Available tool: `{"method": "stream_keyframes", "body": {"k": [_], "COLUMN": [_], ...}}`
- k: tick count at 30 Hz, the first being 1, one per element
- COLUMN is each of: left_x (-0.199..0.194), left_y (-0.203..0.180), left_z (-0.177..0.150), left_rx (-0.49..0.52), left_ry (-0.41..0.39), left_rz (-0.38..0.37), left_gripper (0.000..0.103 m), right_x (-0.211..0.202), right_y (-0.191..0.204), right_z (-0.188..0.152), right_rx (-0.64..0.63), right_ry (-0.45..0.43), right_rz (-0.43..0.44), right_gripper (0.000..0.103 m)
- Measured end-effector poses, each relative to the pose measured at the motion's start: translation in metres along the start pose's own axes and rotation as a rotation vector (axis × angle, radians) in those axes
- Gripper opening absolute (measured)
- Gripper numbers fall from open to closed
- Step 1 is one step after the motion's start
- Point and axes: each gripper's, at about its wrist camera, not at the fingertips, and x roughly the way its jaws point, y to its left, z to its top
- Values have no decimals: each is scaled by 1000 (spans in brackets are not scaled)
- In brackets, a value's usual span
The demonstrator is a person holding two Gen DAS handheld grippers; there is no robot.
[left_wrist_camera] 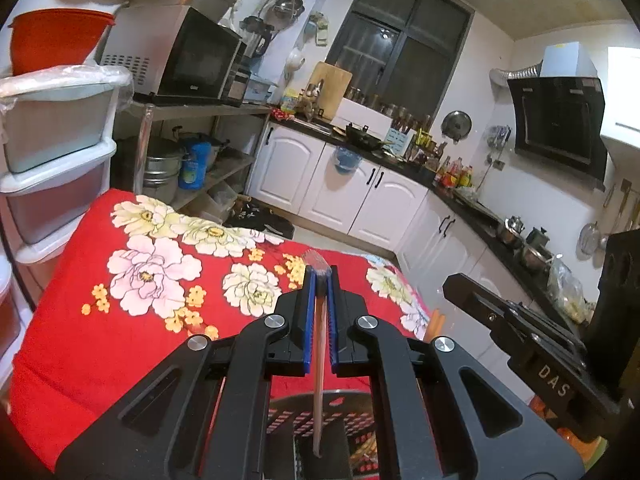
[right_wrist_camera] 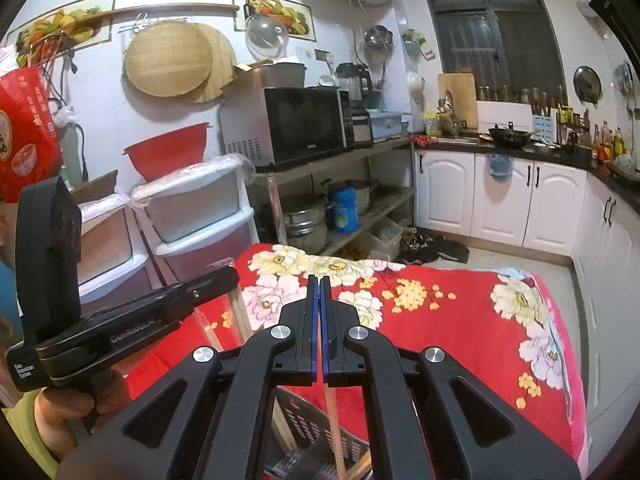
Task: Organize utensils
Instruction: 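Lift both held chopsticks and lower them into the caddy compartments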
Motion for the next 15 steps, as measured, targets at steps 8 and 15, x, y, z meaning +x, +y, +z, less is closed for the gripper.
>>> {"method": "stream_keyframes", "body": {"k": [8,15], "left_x": [-3,-8], "left_y": [0,2], "left_z": [-21,-32], "left_rx": [34,51], "left_ry": [17,34], "left_rz": [-1,13], "left_gripper": [1,1], "right_x": [-6,-22], "right_y": [-10,-17], "right_z": [-24,-40], "right_rx": [39,70], "right_ry": [17,1], "right_rz": [-27,-46], "right_gripper": [1,1]}}
